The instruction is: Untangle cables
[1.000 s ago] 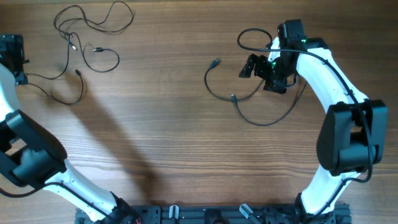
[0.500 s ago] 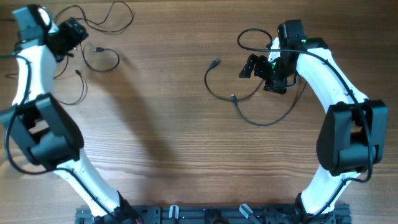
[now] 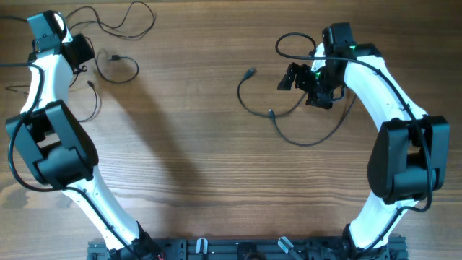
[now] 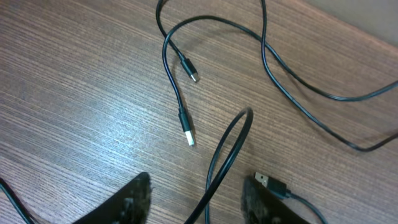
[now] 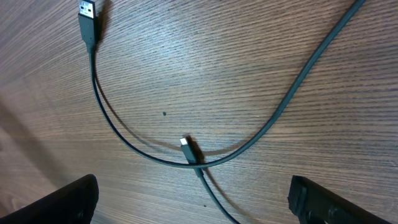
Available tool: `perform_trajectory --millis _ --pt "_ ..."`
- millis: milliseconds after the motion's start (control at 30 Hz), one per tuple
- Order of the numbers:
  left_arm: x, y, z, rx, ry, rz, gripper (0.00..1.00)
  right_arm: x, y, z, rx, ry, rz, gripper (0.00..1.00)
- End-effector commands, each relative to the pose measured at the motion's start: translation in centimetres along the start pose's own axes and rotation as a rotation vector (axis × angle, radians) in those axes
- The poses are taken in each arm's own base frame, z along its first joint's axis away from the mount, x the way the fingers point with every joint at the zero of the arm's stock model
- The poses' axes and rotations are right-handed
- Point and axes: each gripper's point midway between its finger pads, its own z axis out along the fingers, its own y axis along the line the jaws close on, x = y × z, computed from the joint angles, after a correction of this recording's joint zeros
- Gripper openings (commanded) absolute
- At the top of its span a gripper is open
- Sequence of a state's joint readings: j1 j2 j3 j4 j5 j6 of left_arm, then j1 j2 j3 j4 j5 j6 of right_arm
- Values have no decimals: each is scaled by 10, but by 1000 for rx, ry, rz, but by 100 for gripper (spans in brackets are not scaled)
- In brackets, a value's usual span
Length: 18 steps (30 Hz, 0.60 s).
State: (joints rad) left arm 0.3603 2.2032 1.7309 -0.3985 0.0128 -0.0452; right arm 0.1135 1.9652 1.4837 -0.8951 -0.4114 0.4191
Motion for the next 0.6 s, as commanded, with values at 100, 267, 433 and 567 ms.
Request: perform_trajectory --millis 100,267,433,567 --pt "19 3 14 4 49 10 31 1 3 2 -13 12 0 100" --pt "13 1 6 9 37 7 4 3 2 2 -9 19 3 100" --pt "-29 -39 -52 261 -65 13 4 3 2 2 -9 19 3 100" --pt "-48 -56 -95 448 -152 186 4 4 1 2 -8 22 5 100"
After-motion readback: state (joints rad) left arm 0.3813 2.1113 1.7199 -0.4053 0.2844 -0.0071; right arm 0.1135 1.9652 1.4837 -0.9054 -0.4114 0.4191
